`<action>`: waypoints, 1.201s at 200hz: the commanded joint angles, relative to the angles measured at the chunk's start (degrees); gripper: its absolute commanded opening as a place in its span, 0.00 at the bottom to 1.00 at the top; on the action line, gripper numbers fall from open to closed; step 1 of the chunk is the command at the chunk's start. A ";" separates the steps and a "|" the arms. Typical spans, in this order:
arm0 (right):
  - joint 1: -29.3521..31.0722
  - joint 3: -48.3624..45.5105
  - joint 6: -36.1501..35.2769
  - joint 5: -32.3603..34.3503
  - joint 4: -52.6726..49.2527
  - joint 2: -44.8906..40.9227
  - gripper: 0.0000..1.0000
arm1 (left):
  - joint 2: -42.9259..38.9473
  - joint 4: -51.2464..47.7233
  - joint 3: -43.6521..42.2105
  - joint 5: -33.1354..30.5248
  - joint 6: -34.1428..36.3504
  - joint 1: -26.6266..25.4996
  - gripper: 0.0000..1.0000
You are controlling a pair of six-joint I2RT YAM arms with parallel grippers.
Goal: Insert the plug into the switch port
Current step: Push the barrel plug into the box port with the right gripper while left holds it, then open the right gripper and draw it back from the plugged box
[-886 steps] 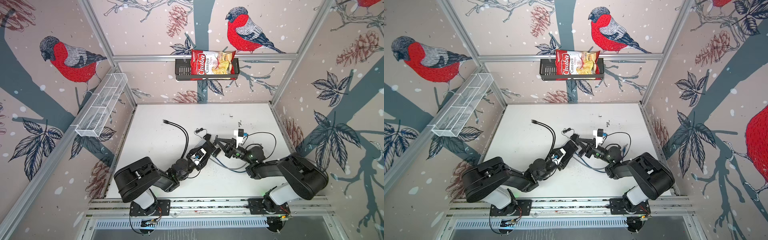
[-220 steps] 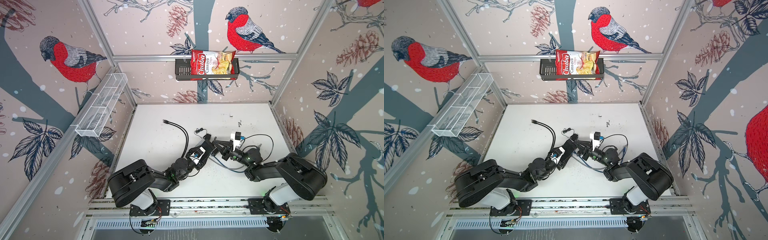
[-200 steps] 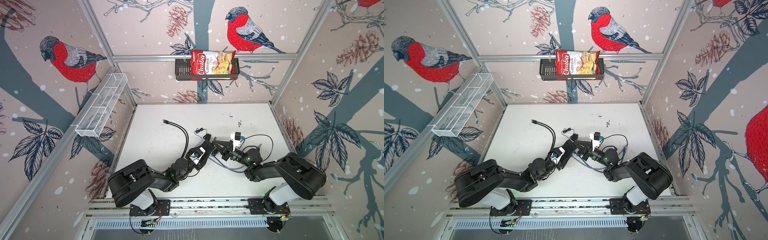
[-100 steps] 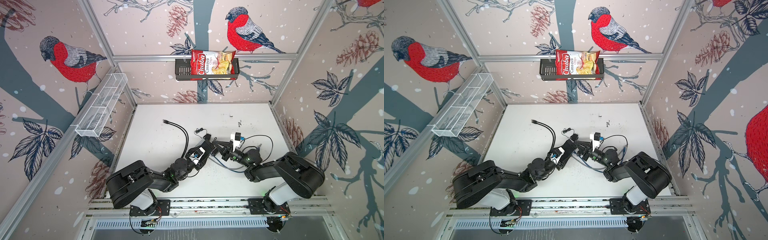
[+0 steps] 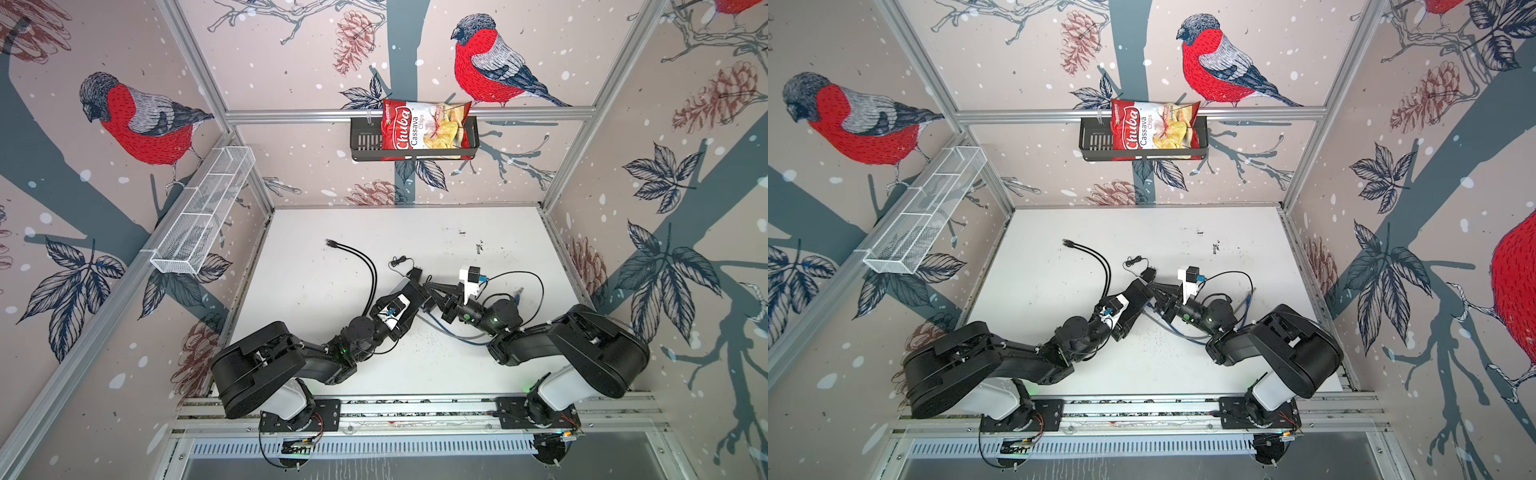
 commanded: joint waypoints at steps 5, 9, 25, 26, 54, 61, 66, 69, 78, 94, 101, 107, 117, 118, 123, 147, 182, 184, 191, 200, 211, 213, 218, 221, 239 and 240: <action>0.60 -0.02 -1.15 -4.88 -10.40 0.10 0.07 | -1.06 13.36 0.70 1.63 0.36 -0.02 0.32; 0.60 0.08 -1.16 -4.88 -10.63 0.00 0.07 | -1.18 12.92 0.72 1.62 0.36 -0.03 0.32; 0.35 0.48 -1.11 -4.55 -11.39 -0.49 0.09 | -1.50 10.58 0.72 1.73 0.36 -0.05 0.32; 0.30 0.50 -1.11 -4.54 -11.43 -0.55 0.09 | -1.52 10.52 0.75 1.73 0.36 -0.05 0.32; -0.34 1.82 -1.63 -3.54 -15.40 -2.05 0.12 | -2.29 3.48 1.22 1.78 -0.29 -0.05 0.30; -0.52 2.01 -1.91 -3.35 -16.23 -2.55 0.12 | -2.41 1.77 1.25 1.38 -0.55 -0.05 0.30; -0.61 2.07 -2.16 -3.11 -16.82 -2.86 0.13 | -2.50 0.89 1.28 1.23 -0.73 -0.05 0.30; -0.62 2.11 -2.25 -2.89 -17.25 -3.04 0.13 | -2.59 0.39 1.17 1.11 -0.78 -0.05 0.30; -0.84 2.29 -2.65 -2.40 -18.67 -3.62 0.14 | -2.66 -0.43 0.83 0.45 -1.11 -0.06 0.30; -1.32 2.45 -3.41 -1.68 -20.80 -4.45 0.16 | -3.08 -1.84 0.26 -0.24 -1.48 -0.14 0.30; -1.54 2.46 -3.76 -1.61 -21.54 -4.66 0.17 | -3.11 -2.81 0.24 -0.61 -1.49 -0.14 0.30; -1.72 2.53 -3.90 -1.31 -22.17 -4.97 0.18 | -3.21 -3.94 0.34 -0.82 -1.49 -0.13 0.30; -2.11 2.46 -4.16 -1.01 -22.91 -5.33 0.21 | -3.30 -5.03 0.24 -1.17 -1.64 -0.18 0.31; -2.11 2.46 -4.22 -1.01 -22.94 -5.39 0.21 | -3.30 -5.11 0.20 -1.22 -1.65 -0.16 0.31; -2.27 2.46 -4.42 -1.01 -23.33 -5.60 0.22 | -3.39 -5.57 0.21 -1.36 -1.66 -0.23 0.30; -2.73 2.79 -5.38 -0.45 -25.87 -6.65 0.29 | -3.57 -6.79 -0.01 -2.28 -1.62 -0.23 0.31; -3.99 3.34 -7.04 -0.57 -29.62 -8.51 1.00 | -3.65 -8.60 -0.01 -3.52 -2.44 -0.22 0.31; -4.15 3.41 -7.03 -0.62 -29.91 -8.63 1.00 | -3.65 -8.79 -0.01 -3.61 -2.45 -0.23 0.31; -4.63 3.52 -7.37 -0.72 -30.98 -9.20 1.00 | -3.78 -9.62 0.09 -3.80 -2.70 -0.23 0.31; -5.33 3.52 -8.07 -0.84 -32.29 -9.91 1.00 | -3.90 -10.75 0.34 -3.72 -2.89 -0.23 0.31; -6.32 3.90 -8.99 -0.67 -35.02 -11.06 1.00 | -4.30 -12.32 0.63 -3.89 -3.27 -0.23 0.31; -6.60 3.94 -9.19 -0.60 -35.66 -11.25 1.00 | -4.34 -12.56 0.68 -3.96 -3.43 -0.23 0.31; -7.04 4.04 -9.64 -0.45 -36.97 -11.74 1.00 | -4.60 -13.01 0.70 -4.36 -3.84 -0.23 0.31; -7.33 4.09 -9.81 -0.28 -37.78 -12.18 1.00 | -4.76 -13.30 0.70 -4.63 -4.07 -0.18 0.31; -8.55 5.06 -12.10 2.29 -44.59 -13.01 1.00 | -5.81 -15.09 0.48 -5.76 -4.95 -0.23 0.31; -8.59 5.12 -12.27 2.40 -44.99 -13.01 1.00 | -5.83 -15.28 0.50 -5.80 -4.98 -0.23 0.31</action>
